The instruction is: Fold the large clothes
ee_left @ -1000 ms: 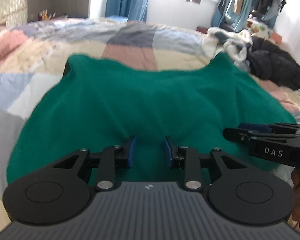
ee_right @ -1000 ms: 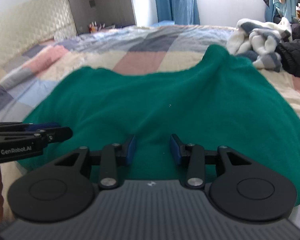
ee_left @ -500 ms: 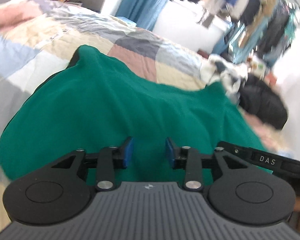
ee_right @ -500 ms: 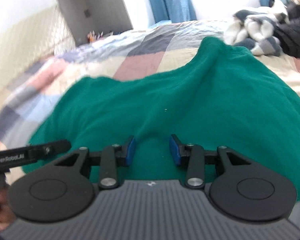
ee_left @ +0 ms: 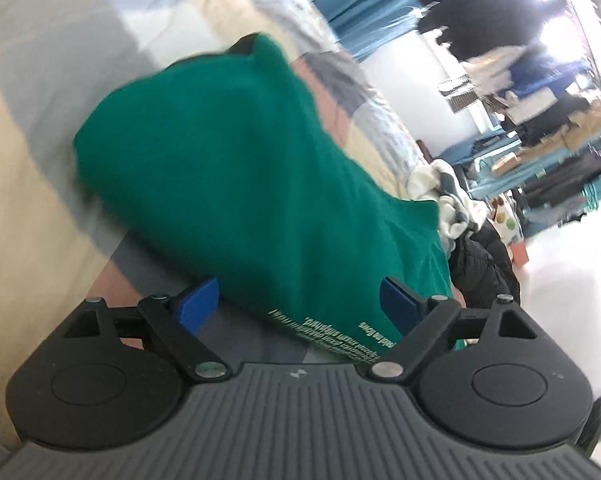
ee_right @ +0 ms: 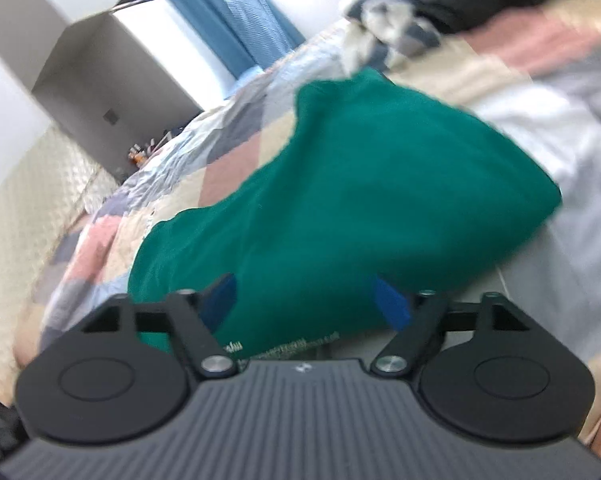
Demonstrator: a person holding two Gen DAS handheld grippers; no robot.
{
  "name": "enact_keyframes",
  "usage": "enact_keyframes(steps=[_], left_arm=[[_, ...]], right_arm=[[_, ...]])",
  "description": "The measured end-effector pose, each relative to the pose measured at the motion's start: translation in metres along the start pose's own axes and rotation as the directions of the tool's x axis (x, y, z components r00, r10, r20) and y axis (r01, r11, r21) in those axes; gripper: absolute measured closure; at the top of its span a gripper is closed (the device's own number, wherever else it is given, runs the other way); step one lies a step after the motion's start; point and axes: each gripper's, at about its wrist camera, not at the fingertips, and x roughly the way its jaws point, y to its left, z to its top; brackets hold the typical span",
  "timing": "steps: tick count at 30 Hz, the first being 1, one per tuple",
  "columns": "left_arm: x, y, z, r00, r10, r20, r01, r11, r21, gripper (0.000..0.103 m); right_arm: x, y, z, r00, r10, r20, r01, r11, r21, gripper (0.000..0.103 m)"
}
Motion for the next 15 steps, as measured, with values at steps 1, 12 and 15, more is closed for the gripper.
enact_keyframes(steps=[1,12,15], left_arm=[[0.002,0.004,0.000,1.000,-0.003,-0.013,0.002,1.000,-0.029,0.012],[0.029,0.063,0.000,0.989,-0.134,-0.057,0.101,0.912,-0.399,0.010],[0.035,0.078,0.001,0.986,-0.165,-0.019,0.136,0.868,-0.478,0.011]], right_arm=[[0.001,-0.005,-0.001,1.000,0.012,-0.013,-0.012,0.999,0.040,0.019],[0.049,-0.064,-0.016,0.971,0.231,-0.056,-0.160,0.809,0.565,0.009],[0.064,-0.066,-0.021,0.965,0.254,-0.060,-0.166,0.774,0.611,0.008]])
